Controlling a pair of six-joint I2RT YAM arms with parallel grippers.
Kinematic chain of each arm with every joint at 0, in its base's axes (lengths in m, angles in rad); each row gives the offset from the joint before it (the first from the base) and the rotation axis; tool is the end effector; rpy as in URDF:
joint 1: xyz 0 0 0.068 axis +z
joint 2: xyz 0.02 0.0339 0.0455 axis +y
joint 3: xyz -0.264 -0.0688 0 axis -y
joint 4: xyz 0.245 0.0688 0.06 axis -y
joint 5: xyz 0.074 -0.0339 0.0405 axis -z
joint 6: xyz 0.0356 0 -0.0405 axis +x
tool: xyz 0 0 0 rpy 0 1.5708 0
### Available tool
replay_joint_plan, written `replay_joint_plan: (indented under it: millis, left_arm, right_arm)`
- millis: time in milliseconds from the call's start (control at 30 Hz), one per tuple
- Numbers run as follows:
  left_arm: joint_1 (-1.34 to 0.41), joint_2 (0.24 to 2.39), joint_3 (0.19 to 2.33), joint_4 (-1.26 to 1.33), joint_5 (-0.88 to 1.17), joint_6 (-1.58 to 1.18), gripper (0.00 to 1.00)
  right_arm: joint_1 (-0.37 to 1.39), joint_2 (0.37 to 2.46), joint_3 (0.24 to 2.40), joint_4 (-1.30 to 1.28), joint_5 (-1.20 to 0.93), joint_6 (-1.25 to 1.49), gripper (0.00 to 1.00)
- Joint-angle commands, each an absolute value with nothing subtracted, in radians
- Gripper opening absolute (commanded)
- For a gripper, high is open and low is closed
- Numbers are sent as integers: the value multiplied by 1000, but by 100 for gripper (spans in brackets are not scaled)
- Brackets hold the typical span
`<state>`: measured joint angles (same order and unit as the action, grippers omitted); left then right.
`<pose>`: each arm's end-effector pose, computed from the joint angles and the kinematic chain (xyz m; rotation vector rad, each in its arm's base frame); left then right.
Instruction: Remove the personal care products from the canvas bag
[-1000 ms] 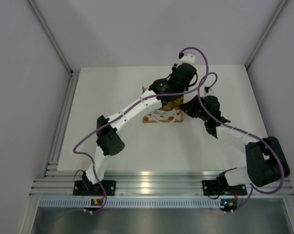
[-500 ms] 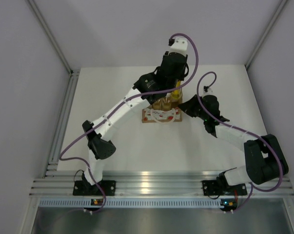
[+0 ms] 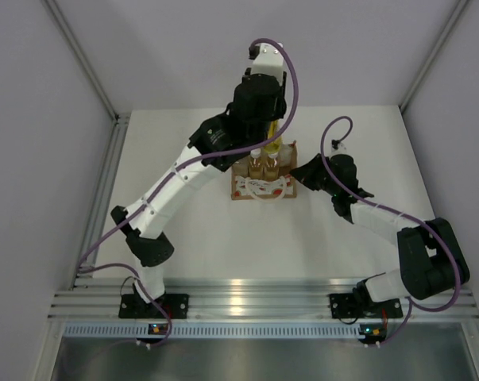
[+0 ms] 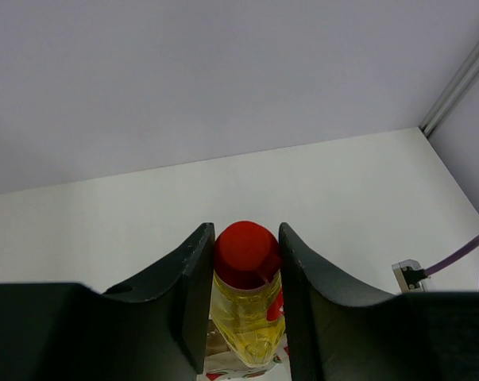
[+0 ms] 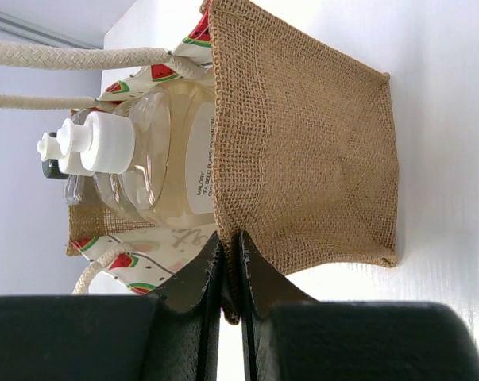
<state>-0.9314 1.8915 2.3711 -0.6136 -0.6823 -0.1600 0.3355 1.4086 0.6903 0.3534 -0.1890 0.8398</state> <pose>0.2529 -0.3025 0.5167 0.1422 1.6743 -0.2412 0.2840 0.1061 0.2191 0.3817 2.0175 0.9437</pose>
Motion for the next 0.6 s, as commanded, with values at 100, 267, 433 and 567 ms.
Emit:
replay_joint_plan:
  millis: [100,267,433,567]
  left_arm:
    - [-896,1663,2334,-430,-842,-90,0]
    - [-749,1499,2079,-430,-825,-217,0]
    - [-574,1341,1788,-430,-749,-351,0]
    - [-406,1261,1625,-423,-701,-432,0]
  right_arm:
    - [347,1424,727,342,-206,839,0]
    - [345,1413,742,322,-204,835,0]
    - [347,1404,753,310,-209,830,0]
    - [347,1397,753,308,-213,828,0]
